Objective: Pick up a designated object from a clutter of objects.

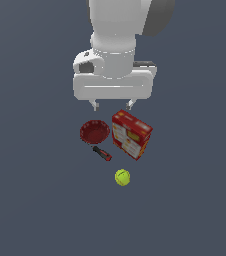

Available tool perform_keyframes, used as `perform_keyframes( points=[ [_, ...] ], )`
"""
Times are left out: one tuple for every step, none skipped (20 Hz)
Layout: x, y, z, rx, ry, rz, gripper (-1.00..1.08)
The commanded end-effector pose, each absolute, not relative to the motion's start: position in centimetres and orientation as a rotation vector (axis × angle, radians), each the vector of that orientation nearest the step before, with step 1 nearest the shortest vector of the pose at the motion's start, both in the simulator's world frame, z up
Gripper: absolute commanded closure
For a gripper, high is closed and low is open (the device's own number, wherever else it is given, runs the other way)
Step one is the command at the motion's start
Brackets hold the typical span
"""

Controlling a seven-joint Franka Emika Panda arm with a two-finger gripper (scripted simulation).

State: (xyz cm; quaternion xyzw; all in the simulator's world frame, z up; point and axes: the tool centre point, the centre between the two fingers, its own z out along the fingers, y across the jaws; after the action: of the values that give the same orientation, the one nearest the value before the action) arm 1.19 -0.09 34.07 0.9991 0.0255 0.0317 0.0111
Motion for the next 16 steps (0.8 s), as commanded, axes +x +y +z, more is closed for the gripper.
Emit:
perform_keyframes(
  points=[
    [1.3,-0.2,33.7,3.116,0.099,0.097,-0.92],
    [1.3,-0.3,33.4,3.116,0.11,0.096,-0.92],
    [1.3,-0.4,33.2,3.116,0.123,0.095,-0.92],
    [1.4,-0.5,32.9,3.115,0.138,0.093,-0.92],
    [1.4,-0.6,32.5,3.114,0.154,0.092,-0.92],
    [1.5,-0.8,32.2,3.113,0.172,0.091,-0.92],
    [1.5,-0.9,31.8,3.112,0.191,0.089,-0.92],
    [1.6,-1.1,31.3,3.111,0.212,0.087,-0.92],
    [1.6,-1.2,30.9,3.11,0.235,0.085,-0.92],
    [1.7,-1.4,30.4,3.108,0.259,0.083,-0.92],
    [1.7,-1.6,29.8,3.106,0.285,0.081,-0.92],
    [1.7,-1.8,29.3,3.103,0.312,0.079,-0.92],
    [1.8,-2.0,28.7,3.101,0.341,0.077,-0.92],
    [1.8,-2.2,28.0,3.097,0.372,0.074,-0.92],
    [1.8,-2.5,27.4,3.094,0.404,0.072,-0.92],
    [1.8,-2.7,26.7,3.09,0.436,0.069,-0.92]
  ],
)
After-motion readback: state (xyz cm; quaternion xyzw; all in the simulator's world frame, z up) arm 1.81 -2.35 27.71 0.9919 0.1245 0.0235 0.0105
